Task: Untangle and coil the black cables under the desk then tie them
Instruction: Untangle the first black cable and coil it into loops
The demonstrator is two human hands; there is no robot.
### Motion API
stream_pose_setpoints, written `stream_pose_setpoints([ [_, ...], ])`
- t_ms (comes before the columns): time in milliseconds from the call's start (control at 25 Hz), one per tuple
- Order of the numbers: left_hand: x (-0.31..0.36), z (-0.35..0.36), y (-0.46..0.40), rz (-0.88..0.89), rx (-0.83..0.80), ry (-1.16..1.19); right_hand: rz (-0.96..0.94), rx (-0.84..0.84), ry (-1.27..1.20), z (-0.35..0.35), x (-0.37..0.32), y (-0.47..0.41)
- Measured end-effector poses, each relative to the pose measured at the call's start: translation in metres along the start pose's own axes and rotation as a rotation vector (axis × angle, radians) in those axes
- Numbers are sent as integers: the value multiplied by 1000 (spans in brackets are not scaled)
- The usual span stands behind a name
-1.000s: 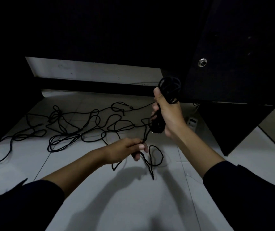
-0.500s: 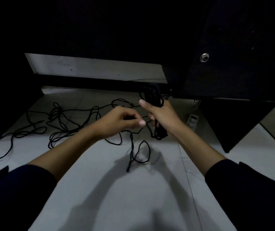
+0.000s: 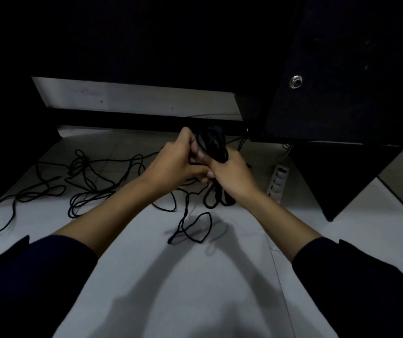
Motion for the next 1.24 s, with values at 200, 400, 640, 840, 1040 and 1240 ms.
stream_pose_setpoints([
  [200, -16, 0, 2, -91, -255, 282, 53, 32, 33, -7, -7, 0],
  [400, -35, -12, 18, -122, -353, 22, 51, 18, 35, -20, -8, 1],
  [640, -8, -19, -3, -87, -35, 376, -56, -141, 55, -7, -8, 6],
  [840, 4, -3, -12, -334, 205, 725, -58, -176, -20, 3, -4, 10],
  [1040, 10, 0, -16, -445, 306, 1032, 30, -137, -95, 8, 3, 8],
  [1240, 10, 4, -14, -457, 373, 1147, 2, -134, -117, 12, 3, 10],
])
Point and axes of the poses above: each hand's wrist, its own y-axis away from the middle knuckle, its own z-axis out of the palm, x = y × z, the point moved 3 cm from there along -y, towards the middle knuckle, and after that the axes turned 11 degrees about z, right-handed, at the moved point
